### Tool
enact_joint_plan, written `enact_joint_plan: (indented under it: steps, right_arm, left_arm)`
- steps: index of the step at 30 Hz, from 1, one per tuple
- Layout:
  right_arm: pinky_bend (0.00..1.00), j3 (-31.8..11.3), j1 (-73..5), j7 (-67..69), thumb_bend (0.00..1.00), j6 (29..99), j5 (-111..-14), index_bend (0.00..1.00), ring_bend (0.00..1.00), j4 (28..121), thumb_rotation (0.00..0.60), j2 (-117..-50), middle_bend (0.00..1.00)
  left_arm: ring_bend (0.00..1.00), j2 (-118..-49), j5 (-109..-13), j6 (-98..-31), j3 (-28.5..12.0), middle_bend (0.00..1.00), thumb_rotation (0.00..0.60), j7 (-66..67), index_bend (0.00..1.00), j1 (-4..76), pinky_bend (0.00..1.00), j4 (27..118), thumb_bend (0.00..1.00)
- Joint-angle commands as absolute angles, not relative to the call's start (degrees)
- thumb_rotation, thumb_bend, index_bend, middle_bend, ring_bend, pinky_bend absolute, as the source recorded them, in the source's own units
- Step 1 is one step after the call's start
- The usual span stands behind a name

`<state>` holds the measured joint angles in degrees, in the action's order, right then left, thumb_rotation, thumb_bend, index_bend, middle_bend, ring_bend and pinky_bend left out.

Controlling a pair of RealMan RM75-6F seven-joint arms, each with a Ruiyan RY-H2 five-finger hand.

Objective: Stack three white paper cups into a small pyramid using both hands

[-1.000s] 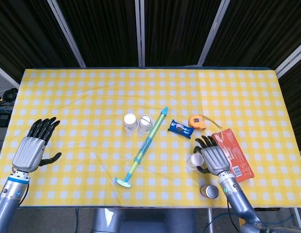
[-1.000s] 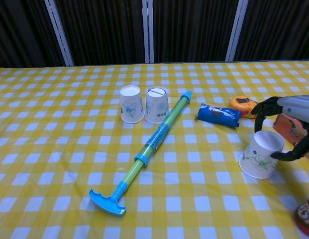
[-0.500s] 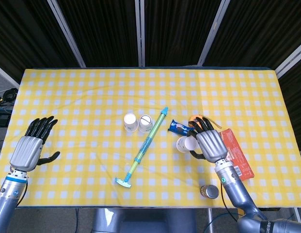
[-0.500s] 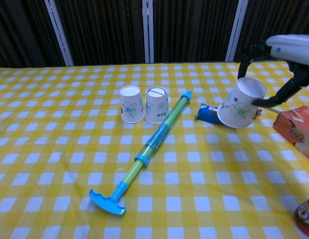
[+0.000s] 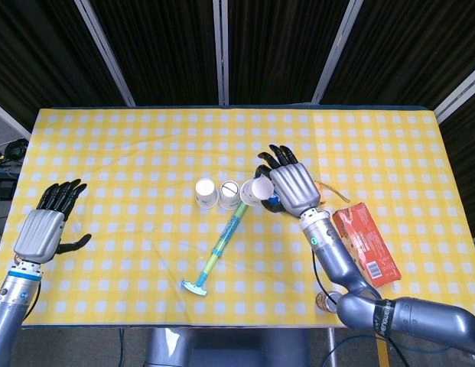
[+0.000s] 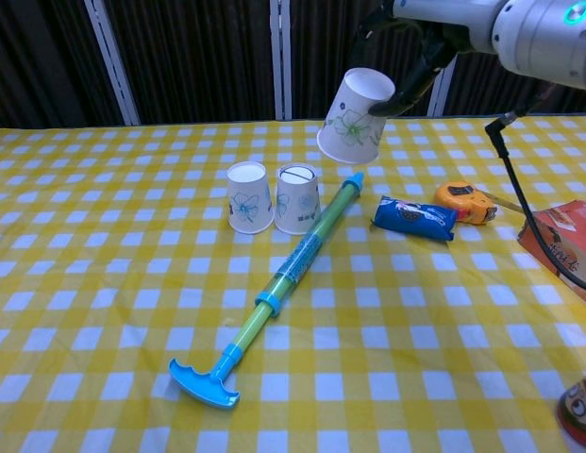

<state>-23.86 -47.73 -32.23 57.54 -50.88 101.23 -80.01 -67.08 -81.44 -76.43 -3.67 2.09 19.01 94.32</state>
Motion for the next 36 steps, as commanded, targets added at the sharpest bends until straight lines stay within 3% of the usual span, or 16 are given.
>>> enact_joint_plan:
  steps: [1,15,36]
  right_arm:
    - [0.09,-24.16,-50.79,-33.12,0.2,55.89,-48.71,0.54,0.0,98.26,0.6,-82.77,0.17]
    - [0.1,-24.65,-59.17,-33.19,0.2,53.66,-45.08,0.54,0.0,87.27,0.6,-90.38,0.18]
    - [0.1,-22.69,-64.4,-30.6,0.2,51.5,-44.18,0.54,0.0,76.78,0.6,-97.07,0.19]
  left_arm:
    - [0.0,-67.03,-81.22,-75.97,-3.78,0.0,0.6,1.76,0.0,19.09,0.0,94.31,0.23]
    - [0.0,-66.71,-80.43,-74.81,-4.55,0.0,0.6,-0.36,0.0,19.08,0.0,93.34,0.23]
    - [0.0,-65.61,-80.86,-73.29,-4.64,0.0,0.6,-3.47,0.0,19.07,0.0,92.85,0.23]
